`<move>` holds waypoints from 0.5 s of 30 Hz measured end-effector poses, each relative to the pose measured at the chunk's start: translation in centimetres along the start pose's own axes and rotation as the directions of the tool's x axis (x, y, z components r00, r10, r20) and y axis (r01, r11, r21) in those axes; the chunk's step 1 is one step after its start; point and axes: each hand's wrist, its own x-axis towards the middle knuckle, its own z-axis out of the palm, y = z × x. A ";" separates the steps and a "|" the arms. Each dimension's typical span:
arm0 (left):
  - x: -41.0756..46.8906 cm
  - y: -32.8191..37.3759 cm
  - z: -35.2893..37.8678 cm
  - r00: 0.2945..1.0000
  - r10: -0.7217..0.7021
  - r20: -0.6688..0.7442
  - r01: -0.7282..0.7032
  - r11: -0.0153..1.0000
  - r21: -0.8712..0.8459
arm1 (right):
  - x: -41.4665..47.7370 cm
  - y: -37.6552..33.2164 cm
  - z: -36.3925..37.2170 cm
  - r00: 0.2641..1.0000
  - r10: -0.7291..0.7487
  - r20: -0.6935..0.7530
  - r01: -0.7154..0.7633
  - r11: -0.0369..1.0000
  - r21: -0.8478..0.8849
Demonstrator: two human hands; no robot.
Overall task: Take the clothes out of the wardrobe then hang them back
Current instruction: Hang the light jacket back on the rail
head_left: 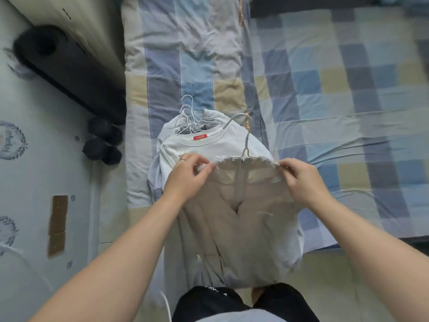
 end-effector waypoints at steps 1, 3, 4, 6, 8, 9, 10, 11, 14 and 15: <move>-0.7 1.2 -0.2 1.000 0.020 0.011 -0.020 1.000 0.005 | -1.4 -0.1 -1.1 0.999 0.008 -0.031 -0.008 1.000 0.010; -1.9 3.5 -0.2 0.998 0.065 0.008 -0.065 0.998 -0.005 | -3.9 -0.1 -3.2 0.995 0.024 -0.096 -0.021 0.999 0.032; -2.6 4.6 0.0 0.996 0.089 0.007 -0.089 0.996 -0.004 | -5.2 0.1 -4.2 0.991 0.031 -0.129 -0.025 0.999 0.047; -4.0 6.5 0.6 0.993 0.120 0.020 -0.120 0.993 -0.004 | -7.6 0.9 -5.9 0.982 0.047 -0.185 -0.032 0.996 0.083; -5.2 8.2 1.7 0.989 0.143 0.027 -0.142 0.990 -0.019 | -10.1 2.1 -7.4 0.972 0.068 -0.226 -0.044 0.993 0.110; -5.8 9.3 2.5 0.986 0.166 0.033 -0.166 0.986 -0.022 | -11.4 2.9 -8.2 0.965 0.080 -0.251 -0.052 0.992 0.118; -6.3 10.4 3.4 0.980 0.194 0.046 -0.193 0.981 -0.019 | -12.8 3.8 -8.9 0.957 0.094 -0.276 -0.060 0.990 0.126; -6.8 11.6 4.4 0.973 0.221 0.062 -0.220 0.975 -0.009 | -14.3 4.8 -9.7 0.948 0.107 -0.300 -0.069 0.989 0.133; -8.6 15.7 8.0 0.948 0.296 0.121 -0.299 0.954 0.008 | -19.0 8.5 -12.1 0.916 0.161 -0.368 -0.112 0.982 0.152; -9.4 17.2 9.3 0.938 0.316 0.143 -0.321 0.947 0.011 | -20.8 9.9 -12.9 0.901 0.188 -0.391 -0.131 0.977 0.168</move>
